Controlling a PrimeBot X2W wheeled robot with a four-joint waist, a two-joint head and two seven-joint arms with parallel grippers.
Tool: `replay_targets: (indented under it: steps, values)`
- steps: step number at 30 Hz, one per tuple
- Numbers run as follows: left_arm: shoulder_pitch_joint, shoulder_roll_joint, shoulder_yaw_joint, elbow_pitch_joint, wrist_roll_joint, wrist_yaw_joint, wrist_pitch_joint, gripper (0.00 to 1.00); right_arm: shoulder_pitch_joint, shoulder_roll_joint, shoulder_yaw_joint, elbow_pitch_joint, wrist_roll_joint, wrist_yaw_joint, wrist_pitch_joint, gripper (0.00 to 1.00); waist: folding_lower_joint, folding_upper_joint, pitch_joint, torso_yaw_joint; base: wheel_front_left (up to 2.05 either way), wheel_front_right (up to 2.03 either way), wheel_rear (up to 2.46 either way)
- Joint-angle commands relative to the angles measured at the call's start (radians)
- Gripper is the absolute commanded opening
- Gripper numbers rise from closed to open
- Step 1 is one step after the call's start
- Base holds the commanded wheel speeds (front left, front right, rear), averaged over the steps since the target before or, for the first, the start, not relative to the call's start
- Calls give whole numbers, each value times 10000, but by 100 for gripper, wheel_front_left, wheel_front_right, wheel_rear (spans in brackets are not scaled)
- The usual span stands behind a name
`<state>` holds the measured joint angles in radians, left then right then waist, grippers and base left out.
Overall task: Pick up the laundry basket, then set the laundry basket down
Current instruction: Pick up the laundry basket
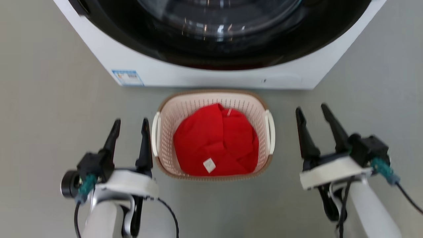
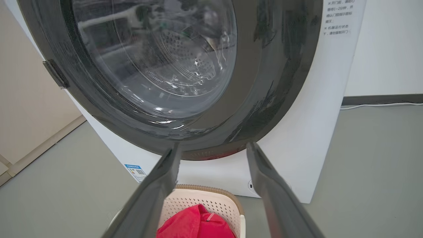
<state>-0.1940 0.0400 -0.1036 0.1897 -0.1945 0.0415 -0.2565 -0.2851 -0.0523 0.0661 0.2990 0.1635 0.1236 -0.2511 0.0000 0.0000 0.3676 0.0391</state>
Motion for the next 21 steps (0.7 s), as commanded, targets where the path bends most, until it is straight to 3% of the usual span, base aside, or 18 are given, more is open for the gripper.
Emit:
replay_targets:
  steps: [1,11,21]
  values:
    - [-599,103,291,-27,-114,-103,-53,100,-539,20,164,-81,-193,71,-107,100,0,0,951,98,0,0,0]
    - [-2594,103,258,1367,-273,-424,-53,100,-2381,20,-144,1052,-834,71,-107,100,0,0,3113,299,0,0,0]
    - [-4094,102,84,2755,-364,-628,-53,100,-3402,20,-557,1683,-1278,71,-107,100,0,0,4544,592,0,0,0]
